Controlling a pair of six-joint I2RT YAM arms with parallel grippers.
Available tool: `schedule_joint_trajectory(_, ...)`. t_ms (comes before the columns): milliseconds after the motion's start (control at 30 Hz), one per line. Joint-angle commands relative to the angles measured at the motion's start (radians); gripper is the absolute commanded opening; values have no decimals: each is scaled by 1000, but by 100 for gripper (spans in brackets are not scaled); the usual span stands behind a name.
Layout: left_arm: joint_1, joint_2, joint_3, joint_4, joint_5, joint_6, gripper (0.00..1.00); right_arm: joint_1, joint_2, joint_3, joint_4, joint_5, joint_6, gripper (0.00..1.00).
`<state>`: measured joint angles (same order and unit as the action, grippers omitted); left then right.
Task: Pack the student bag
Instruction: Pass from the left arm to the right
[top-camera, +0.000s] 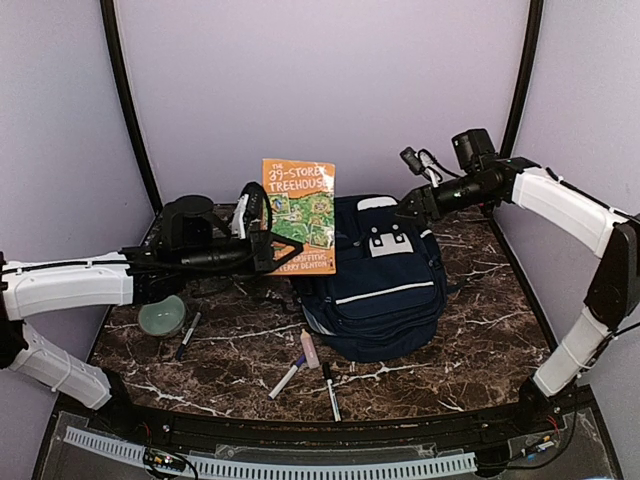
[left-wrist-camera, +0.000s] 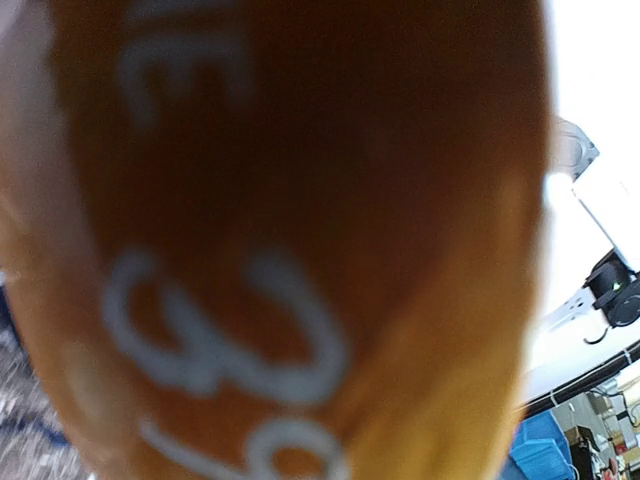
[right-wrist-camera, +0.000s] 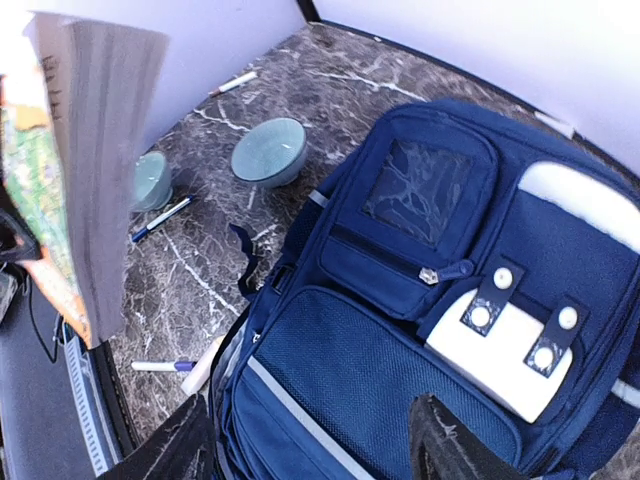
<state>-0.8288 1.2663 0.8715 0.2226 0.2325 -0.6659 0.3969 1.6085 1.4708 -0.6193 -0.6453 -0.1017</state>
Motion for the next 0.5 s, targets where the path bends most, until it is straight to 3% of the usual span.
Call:
schedule_joint_trajectory(0, -4, 67, 47, 349, 71, -3, 0, -25, -48, 25, 23, -236, -8, 75)
schedule_joint_trajectory(67, -4, 114, 42, 459, 112, -39, 0, -26, -68, 0, 79, -295, 5, 97)
schedule_joint_trajectory(100, -4, 137, 37, 522, 137, -62, 0, -25, -82, -30, 136, -316, 44, 99)
schedule_joint_trajectory(233, -4, 219, 22, 698, 194, -151, 0, -15, -100, -114, 325, -345, 204, 100)
schedule_joint_trajectory(467, -4, 260, 27, 743, 213, -182, 0, 45, -23, -135, 357, -423, 261, 95)
